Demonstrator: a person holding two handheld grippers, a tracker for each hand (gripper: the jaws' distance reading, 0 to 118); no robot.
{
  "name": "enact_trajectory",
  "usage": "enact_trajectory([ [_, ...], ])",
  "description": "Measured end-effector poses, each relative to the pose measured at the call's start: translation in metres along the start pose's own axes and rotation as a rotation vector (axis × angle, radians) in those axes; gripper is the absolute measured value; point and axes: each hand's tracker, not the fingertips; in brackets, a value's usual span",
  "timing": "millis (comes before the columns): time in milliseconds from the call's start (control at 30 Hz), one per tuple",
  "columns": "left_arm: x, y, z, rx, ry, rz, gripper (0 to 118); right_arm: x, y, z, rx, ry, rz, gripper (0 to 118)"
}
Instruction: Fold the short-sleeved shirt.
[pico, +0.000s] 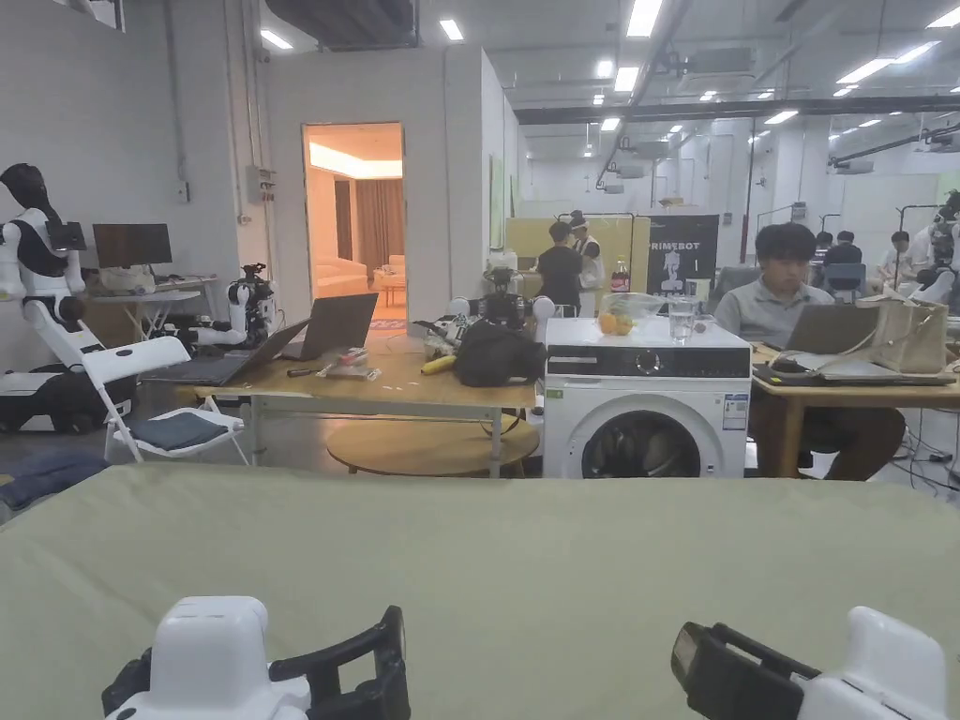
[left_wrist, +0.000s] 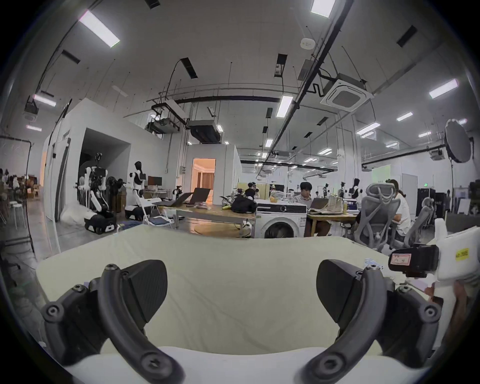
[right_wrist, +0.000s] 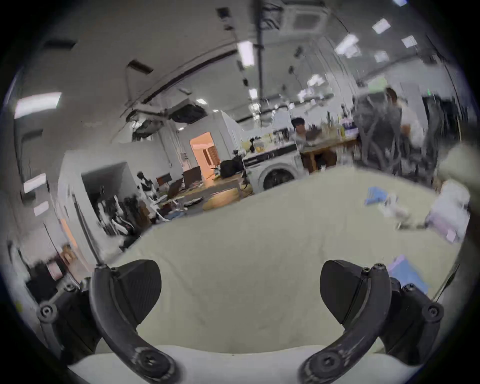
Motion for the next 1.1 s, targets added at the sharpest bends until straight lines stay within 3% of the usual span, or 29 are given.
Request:
enact_trajectory([
  [100, 0.001, -0.001, -0.004, -0.017, -0.006, 0.001, 114, -0.002, 0.001, 0.002, 0.018, -0.020, -0.044, 118],
  [233, 0.002, -0.002, -0.006, -0.029, -0.019, 0.012, 114, -0.015, 0.004, 0.000, -0.028, -0.139, -0.002, 118],
  [500, 0.003, -0.005, -0.011, -0.043, -0.037, 0.014, 114, -0.009, 0.000, -0.014, -0.137, -0.078, -0.043, 118],
  [767, 0.005, -0.008, -0.016, -0.054, -0.036, 0.002, 114, -0.011, -0.006, -0.026, -0.161, -0.185, -0.027, 118],
  [1100, 0.007, -0.013, -0.021, -0.079, -0.041, -0.011, 114, 0.007, -0.007, -0.028, -0.195, -0.049, -0.066, 118],
])
